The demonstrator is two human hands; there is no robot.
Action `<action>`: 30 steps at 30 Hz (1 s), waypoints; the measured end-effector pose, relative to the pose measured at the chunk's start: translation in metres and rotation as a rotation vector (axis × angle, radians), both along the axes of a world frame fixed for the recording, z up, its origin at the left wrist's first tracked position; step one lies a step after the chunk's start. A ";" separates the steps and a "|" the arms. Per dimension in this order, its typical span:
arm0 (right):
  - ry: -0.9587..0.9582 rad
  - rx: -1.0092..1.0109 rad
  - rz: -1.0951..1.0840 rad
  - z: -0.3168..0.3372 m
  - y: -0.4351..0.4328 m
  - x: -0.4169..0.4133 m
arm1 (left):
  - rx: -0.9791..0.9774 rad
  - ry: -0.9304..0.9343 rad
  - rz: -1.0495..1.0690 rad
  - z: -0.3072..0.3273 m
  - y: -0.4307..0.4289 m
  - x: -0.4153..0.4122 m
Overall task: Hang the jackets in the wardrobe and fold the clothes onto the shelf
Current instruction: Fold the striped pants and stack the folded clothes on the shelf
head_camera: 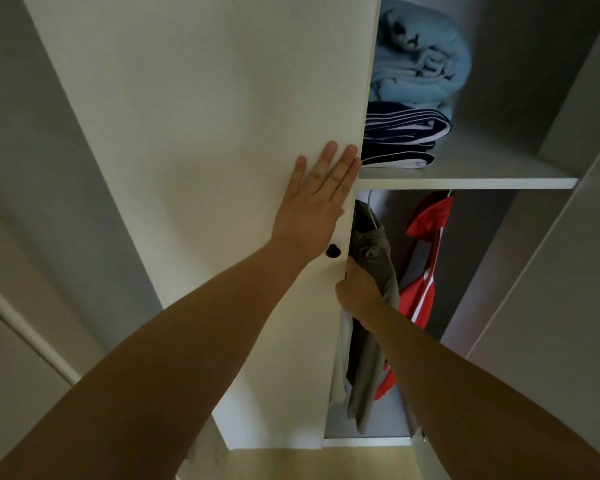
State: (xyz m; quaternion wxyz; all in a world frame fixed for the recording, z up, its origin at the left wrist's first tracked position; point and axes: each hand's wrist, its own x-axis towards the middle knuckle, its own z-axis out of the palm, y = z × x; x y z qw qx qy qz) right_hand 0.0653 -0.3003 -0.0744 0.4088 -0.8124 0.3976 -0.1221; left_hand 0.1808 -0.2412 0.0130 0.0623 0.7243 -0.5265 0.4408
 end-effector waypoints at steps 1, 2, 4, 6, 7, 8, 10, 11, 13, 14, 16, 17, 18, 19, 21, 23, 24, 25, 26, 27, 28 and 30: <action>-0.011 0.009 0.002 -0.001 -0.002 0.002 | 0.003 0.000 0.008 0.000 -0.002 0.001; -0.020 0.015 0.001 -0.002 -0.003 0.004 | 0.003 -0.003 0.012 -0.001 -0.004 0.003; -0.024 0.017 0.000 -0.003 -0.005 0.007 | 0.003 -0.011 0.021 -0.001 -0.007 0.005; -0.022 0.022 0.006 -0.005 -0.006 0.009 | 0.004 -0.011 0.026 -0.001 -0.009 0.006; -0.022 0.025 0.010 -0.005 -0.007 0.009 | 0.003 -0.011 0.024 -0.002 -0.010 0.007; -0.016 0.026 0.014 -0.005 -0.007 0.009 | -0.002 -0.012 0.021 -0.002 -0.010 0.007; 0.002 0.027 0.024 -0.002 -0.010 0.008 | -0.006 0.010 0.014 -0.003 -0.009 0.005; 0.016 0.030 0.032 0.000 -0.010 0.006 | 0.001 0.026 0.014 -0.002 -0.008 0.002; 0.032 0.018 0.038 0.005 -0.005 -0.001 | 0.036 0.066 0.034 0.004 -0.005 -0.006; 0.001 0.020 0.015 0.008 0.000 -0.009 | 0.067 0.099 0.038 0.008 -0.001 -0.013; -0.142 -0.023 -0.074 0.013 0.010 -0.034 | 0.114 0.148 0.004 0.013 0.006 -0.030; -0.211 -0.071 -0.120 0.018 0.014 -0.050 | 0.126 0.143 -0.041 0.014 0.010 -0.042; -0.271 -0.118 -0.157 0.022 0.018 -0.070 | 0.126 0.128 -0.111 0.013 0.015 -0.058; -0.345 -0.153 -0.208 0.027 0.020 -0.092 | 0.122 0.116 -0.201 0.010 0.021 -0.077; -0.548 -0.175 -0.377 0.041 0.026 -0.141 | 0.090 0.148 -0.439 -0.002 0.029 -0.118; -0.704 -0.204 -0.493 0.058 0.030 -0.191 | 0.055 0.190 -0.671 -0.018 0.032 -0.160; -0.760 -0.218 -0.524 0.067 0.031 -0.213 | 0.067 0.186 -0.759 -0.025 0.031 -0.179; -0.796 -0.242 -0.556 0.075 0.031 -0.235 | 0.102 0.166 -0.836 -0.031 0.029 -0.198; -0.811 -0.284 -0.600 0.083 0.031 -0.258 | 0.144 0.143 -0.905 -0.036 0.025 -0.218; -0.806 -0.344 -0.656 0.090 0.031 -0.280 | 0.189 0.117 -0.962 -0.040 0.019 -0.239; -0.801 -0.412 -0.714 0.096 0.033 -0.302 | 0.234 0.090 -1.015 -0.043 0.013 -0.259; -0.776 -0.593 -0.817 0.103 0.039 -0.343 | 0.287 0.032 -1.105 -0.047 0.001 -0.299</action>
